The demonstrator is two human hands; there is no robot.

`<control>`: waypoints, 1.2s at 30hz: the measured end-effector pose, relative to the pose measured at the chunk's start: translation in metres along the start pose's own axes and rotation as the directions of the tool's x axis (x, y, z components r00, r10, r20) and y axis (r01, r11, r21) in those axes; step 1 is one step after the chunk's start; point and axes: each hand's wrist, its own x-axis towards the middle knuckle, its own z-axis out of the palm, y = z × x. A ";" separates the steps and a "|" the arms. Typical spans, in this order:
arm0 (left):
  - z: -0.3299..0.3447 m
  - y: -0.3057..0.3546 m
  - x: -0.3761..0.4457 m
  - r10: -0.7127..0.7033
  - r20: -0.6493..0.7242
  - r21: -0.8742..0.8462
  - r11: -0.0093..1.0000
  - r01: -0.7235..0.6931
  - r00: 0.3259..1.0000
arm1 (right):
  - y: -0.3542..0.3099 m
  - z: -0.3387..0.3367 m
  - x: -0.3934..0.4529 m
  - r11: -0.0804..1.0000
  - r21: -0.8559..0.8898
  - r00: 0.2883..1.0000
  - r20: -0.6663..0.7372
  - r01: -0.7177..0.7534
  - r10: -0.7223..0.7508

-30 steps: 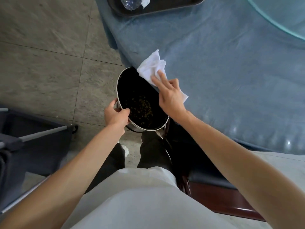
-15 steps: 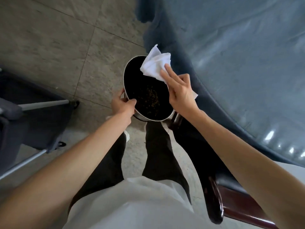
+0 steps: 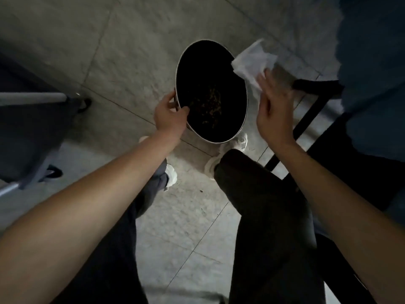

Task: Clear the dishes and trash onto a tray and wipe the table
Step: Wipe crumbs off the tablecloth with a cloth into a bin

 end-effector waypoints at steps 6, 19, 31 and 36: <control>0.007 -0.038 0.053 -0.027 0.018 -0.059 0.998 0.028 0.999 | 0.022 0.051 0.015 0.999 0.019 0.999 0.000 0.035 -0.035; -0.001 -0.073 0.083 -0.109 0.091 -0.099 0.988 0.118 0.990 | 0.021 0.067 0.010 1.000 -0.026 0.997 0.072 0.003 -0.001; -0.015 0.052 -0.081 -0.229 0.369 -0.119 0.949 0.291 0.901 | -0.106 -0.030 -0.036 0.995 0.100 0.999 0.048 -0.012 0.007; -0.047 0.138 -0.199 -0.045 0.504 -0.232 0.955 0.186 0.863 | -0.183 -0.098 -0.069 0.991 0.130 1.000 0.006 0.011 -0.011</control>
